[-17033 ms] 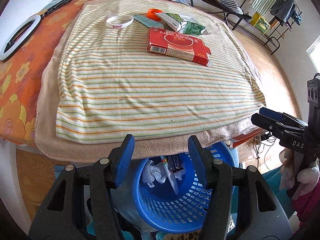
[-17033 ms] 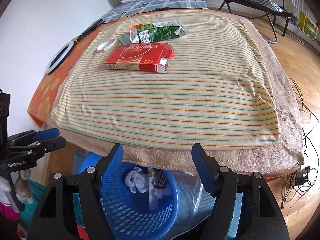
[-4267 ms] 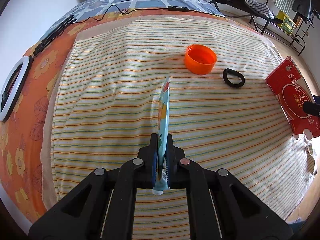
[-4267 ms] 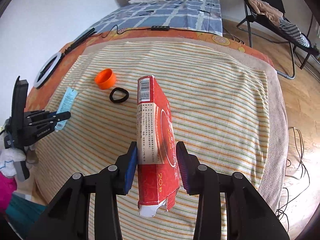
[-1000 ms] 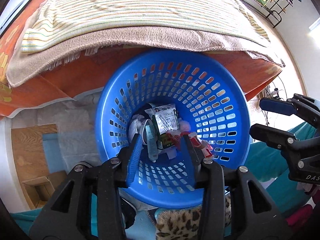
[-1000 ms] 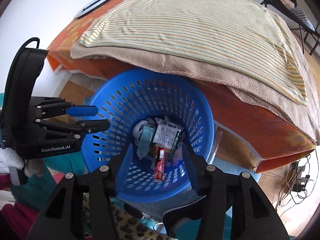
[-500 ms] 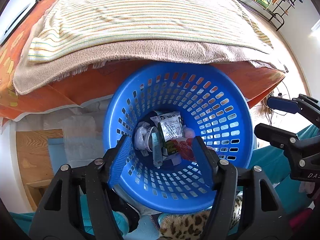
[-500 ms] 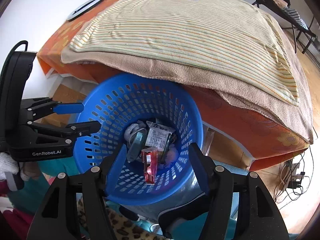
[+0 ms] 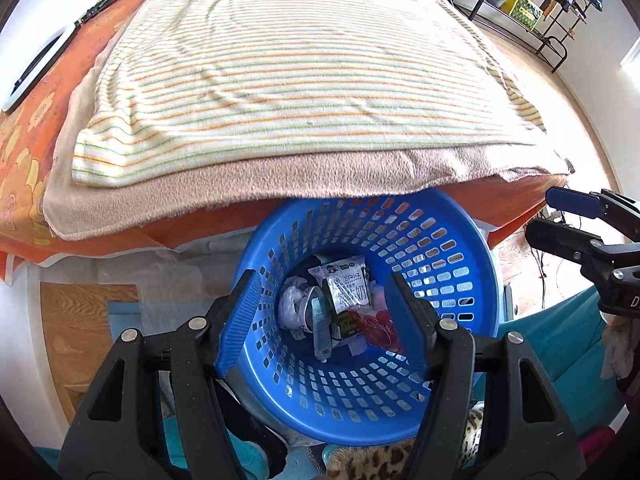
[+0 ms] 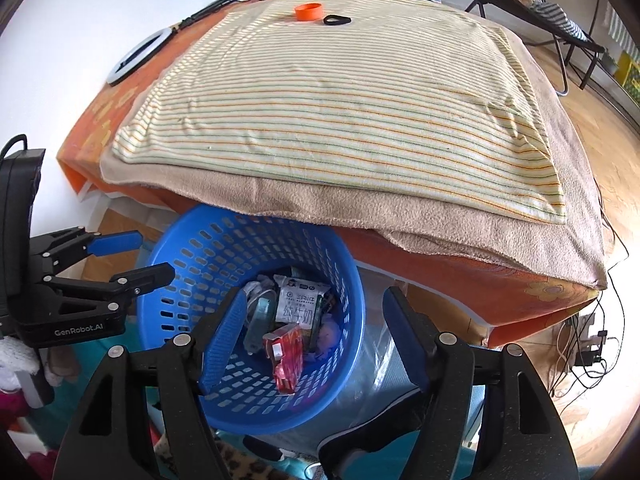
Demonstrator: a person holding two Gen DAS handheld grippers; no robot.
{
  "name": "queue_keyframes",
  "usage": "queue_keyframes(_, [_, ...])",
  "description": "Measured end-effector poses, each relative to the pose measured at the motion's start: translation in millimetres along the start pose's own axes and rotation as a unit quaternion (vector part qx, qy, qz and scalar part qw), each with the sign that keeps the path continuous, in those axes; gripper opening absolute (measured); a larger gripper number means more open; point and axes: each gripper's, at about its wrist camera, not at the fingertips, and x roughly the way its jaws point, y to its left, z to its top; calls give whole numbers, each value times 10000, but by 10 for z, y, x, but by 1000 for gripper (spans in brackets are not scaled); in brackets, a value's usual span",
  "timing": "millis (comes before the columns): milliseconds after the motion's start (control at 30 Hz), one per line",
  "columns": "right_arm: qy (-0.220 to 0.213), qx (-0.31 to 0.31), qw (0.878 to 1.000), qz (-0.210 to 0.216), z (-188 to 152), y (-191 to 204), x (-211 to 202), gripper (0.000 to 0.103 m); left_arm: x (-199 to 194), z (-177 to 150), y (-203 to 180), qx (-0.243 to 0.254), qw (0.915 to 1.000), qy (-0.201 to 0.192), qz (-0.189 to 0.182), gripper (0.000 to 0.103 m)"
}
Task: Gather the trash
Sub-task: 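Raise both tools back over the towel toward orange cap and hair tie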
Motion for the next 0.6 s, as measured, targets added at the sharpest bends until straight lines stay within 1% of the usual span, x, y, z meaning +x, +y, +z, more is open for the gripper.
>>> queue_keyframes(233, [-165, 119, 9998, -5, 249, -134, -80, 70, -114, 392, 86, -34, 9996, -276, 30, 66])
queue_keyframes(400, [-385, 146, 9991, -40, 480, -214, -128, 70, -169, 790, 169, -88, 9988, -488, 50, 66])
queue_keyframes(600, [-573, 106, 9983, 14, 828, -296, -108, 70, -181, 1319, 233, -26, 9969, -773, 140, 66])
